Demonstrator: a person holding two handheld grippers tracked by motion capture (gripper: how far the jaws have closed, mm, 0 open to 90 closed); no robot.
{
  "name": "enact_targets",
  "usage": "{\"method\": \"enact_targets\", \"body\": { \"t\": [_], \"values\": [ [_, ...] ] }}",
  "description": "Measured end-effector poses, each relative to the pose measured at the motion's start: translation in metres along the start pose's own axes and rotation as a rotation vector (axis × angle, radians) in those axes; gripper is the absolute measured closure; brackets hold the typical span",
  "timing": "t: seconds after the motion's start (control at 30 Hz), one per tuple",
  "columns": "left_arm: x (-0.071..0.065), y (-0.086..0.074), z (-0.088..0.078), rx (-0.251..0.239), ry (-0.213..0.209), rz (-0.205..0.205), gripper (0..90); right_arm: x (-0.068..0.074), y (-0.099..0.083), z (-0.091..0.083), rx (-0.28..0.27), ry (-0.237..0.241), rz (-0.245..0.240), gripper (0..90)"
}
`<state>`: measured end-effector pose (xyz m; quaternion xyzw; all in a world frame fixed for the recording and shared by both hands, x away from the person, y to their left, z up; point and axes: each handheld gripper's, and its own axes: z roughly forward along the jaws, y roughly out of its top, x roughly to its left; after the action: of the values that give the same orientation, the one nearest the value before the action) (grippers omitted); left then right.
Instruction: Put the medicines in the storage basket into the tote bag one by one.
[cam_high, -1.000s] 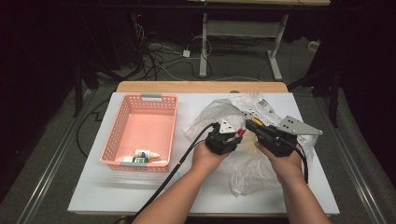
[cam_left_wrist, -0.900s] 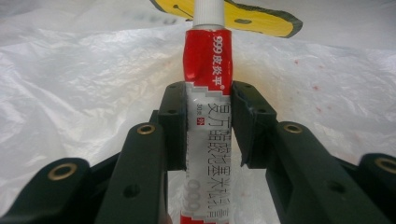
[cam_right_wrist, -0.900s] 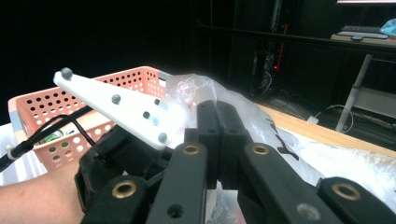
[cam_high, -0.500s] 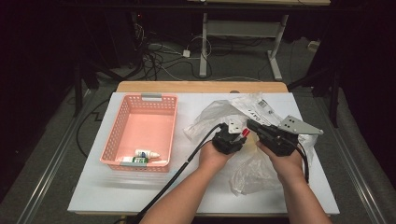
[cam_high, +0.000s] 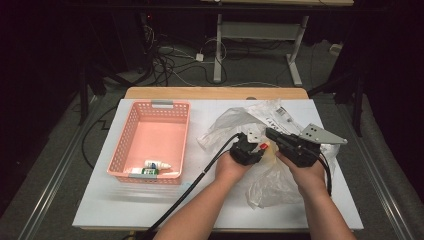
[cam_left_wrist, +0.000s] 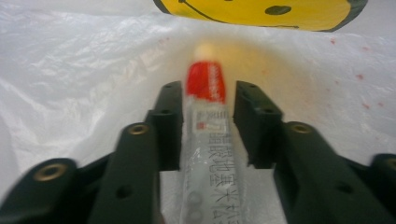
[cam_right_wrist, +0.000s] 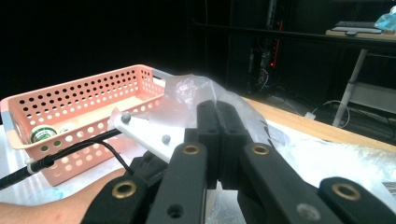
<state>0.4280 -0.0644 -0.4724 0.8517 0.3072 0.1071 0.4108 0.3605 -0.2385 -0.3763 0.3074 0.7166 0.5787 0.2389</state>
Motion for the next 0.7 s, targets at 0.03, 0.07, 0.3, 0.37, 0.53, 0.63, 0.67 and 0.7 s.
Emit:
{"method": "enact_targets", "body": {
  "t": [0.03,0.07,0.3,0.37,0.53,0.63,0.67,0.7],
  "values": [
    [0.000,0.000,-0.001,0.002,-0.001,0.001,55.5,0.000,0.000,0.000,0.001,0.000,-0.001,90.0],
    [-0.001,0.000,-0.003,0.004,-0.003,0.014,55.3,0.000,0.000,0.000,0.002,0.000,0.000,90.0],
    [-0.003,-0.007,-0.016,-0.027,-0.043,-0.005,44.6,0.000,-0.001,0.000,0.004,-0.003,-0.003,90.0],
    [-0.003,-0.011,-0.020,-0.040,-0.059,-0.011,43.6,0.000,-0.001,0.000,0.005,-0.004,-0.002,90.0],
    [-0.008,-0.023,-0.032,-0.050,-0.062,0.000,34.8,0.000,-0.001,0.000,0.005,-0.007,-0.006,90.0],
    [-0.011,-0.028,-0.039,-0.060,-0.072,-0.007,27.9,0.001,-0.001,-0.001,0.006,-0.008,-0.005,90.0],
    [-0.011,-0.030,-0.041,-0.063,-0.080,-0.014,26.2,0.001,-0.001,-0.001,0.007,-0.008,-0.005,90.0],
    [-0.011,-0.031,-0.044,-0.064,-0.080,-0.013,24.8,0.001,-0.001,-0.001,0.007,-0.008,-0.005,90.0]
  ]
}}
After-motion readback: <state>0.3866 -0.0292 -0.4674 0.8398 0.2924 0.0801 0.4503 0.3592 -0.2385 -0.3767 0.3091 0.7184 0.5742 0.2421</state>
